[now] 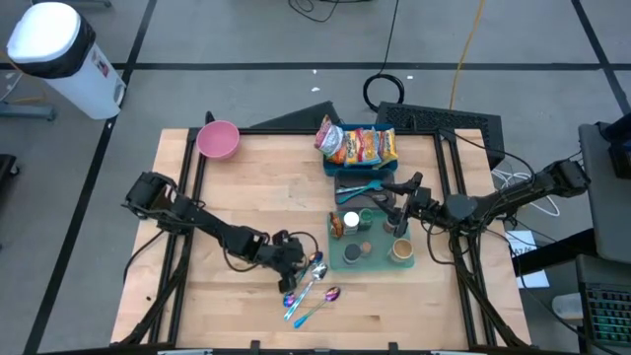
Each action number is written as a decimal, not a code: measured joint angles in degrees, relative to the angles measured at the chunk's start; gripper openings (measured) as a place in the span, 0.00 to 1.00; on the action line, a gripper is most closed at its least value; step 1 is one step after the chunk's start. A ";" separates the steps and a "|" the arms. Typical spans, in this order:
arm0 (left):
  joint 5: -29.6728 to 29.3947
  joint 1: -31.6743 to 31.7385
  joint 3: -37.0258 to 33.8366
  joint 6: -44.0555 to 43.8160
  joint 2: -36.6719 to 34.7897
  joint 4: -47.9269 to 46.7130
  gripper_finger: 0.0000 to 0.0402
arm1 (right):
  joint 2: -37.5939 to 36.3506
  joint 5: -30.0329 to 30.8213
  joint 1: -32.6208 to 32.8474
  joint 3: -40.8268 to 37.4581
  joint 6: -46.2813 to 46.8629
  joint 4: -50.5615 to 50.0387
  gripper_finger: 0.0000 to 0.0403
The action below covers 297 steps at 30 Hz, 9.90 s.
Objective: Pick & Place Food Item
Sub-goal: Put the top purple spoon into the black bin, then put the left purple spoon into the black bin
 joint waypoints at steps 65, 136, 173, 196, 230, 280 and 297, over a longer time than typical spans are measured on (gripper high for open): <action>-12.58 -6.85 1.68 -6.97 5.70 -12.97 0.33 | -0.02 0.07 -0.01 0.00 0.95 -0.19 0.58; -52.62 -2.94 1.33 62.16 -10.97 7.63 0.03 | 38.15 -33.22 -9.18 23.02 27.87 7.99 0.22; -38.46 0.64 1.33 35.46 -11.04 5.25 0.78 | -5.05 -32.54 -21.27 9.61 28.40 -45.05 0.00; -28.60 3.48 1.33 30.87 -11.04 2.45 0.76 | 11.60 -37.41 -30.51 3.80 21.09 -20.02 0.24; -1.31 -7.63 1.31 3.63 4.00 -1.43 0.77 | 2.65 -13.38 4.82 3.84 -4.91 4.77 0.52; 16.89 -1.14 5.92 35.19 12.54 7.87 0.30 | 6.13 -12.09 3.21 3.85 -4.46 5.58 0.52; -0.33 -1.92 5.50 23.44 -7.03 -15.37 0.02 | 6.11 -12.15 3.23 3.85 -4.44 5.14 0.52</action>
